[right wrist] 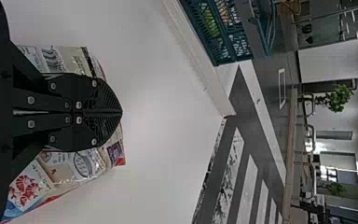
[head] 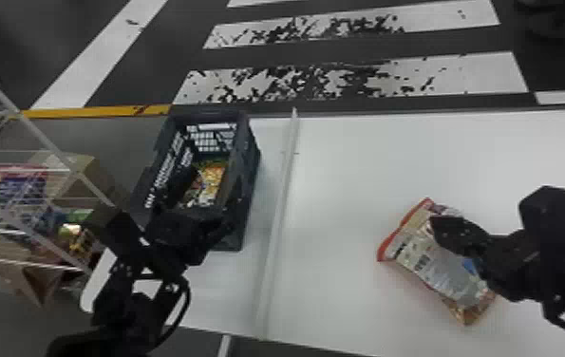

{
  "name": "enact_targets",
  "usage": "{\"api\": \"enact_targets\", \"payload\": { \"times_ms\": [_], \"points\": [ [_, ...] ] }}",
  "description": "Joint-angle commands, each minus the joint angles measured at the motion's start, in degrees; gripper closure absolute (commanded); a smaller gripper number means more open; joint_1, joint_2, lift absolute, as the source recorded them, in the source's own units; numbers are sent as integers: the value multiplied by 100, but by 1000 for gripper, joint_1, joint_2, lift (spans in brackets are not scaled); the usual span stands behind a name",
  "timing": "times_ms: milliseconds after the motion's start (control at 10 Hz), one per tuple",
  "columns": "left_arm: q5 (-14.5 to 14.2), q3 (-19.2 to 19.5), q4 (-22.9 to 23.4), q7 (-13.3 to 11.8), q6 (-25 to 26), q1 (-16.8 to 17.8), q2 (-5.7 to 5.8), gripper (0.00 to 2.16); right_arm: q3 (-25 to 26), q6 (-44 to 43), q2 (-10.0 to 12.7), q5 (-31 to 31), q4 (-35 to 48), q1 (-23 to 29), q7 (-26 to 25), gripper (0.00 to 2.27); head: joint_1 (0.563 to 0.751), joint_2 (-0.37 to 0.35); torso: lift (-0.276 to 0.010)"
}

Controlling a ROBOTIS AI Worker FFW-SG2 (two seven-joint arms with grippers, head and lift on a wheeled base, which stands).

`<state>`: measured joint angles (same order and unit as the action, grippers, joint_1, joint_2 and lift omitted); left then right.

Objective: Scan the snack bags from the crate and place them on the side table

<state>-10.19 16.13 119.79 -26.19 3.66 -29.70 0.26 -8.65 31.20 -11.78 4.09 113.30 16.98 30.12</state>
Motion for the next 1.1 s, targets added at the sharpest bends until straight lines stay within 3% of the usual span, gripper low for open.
{"api": "enact_targets", "payload": {
  "times_ms": [0,300,600,1000],
  "points": [
    [17,-31,1,0,35,26,-41,39,-31,-48,1,241,-334,-213,-15,2213,695,225,-94],
    [35,-40,-8,-8,105,52,-41,39,-172,-223,1,514,-1099,-468,-50,2213,695,198,-94],
    [44,-40,-8,-8,105,52,-41,39,-225,-522,10,514,-1354,-450,-138,2213,695,197,-94],
    [44,-58,9,-8,123,44,-41,39,74,-223,1,373,70,244,-129,2213,695,193,-94]
  ]
}}
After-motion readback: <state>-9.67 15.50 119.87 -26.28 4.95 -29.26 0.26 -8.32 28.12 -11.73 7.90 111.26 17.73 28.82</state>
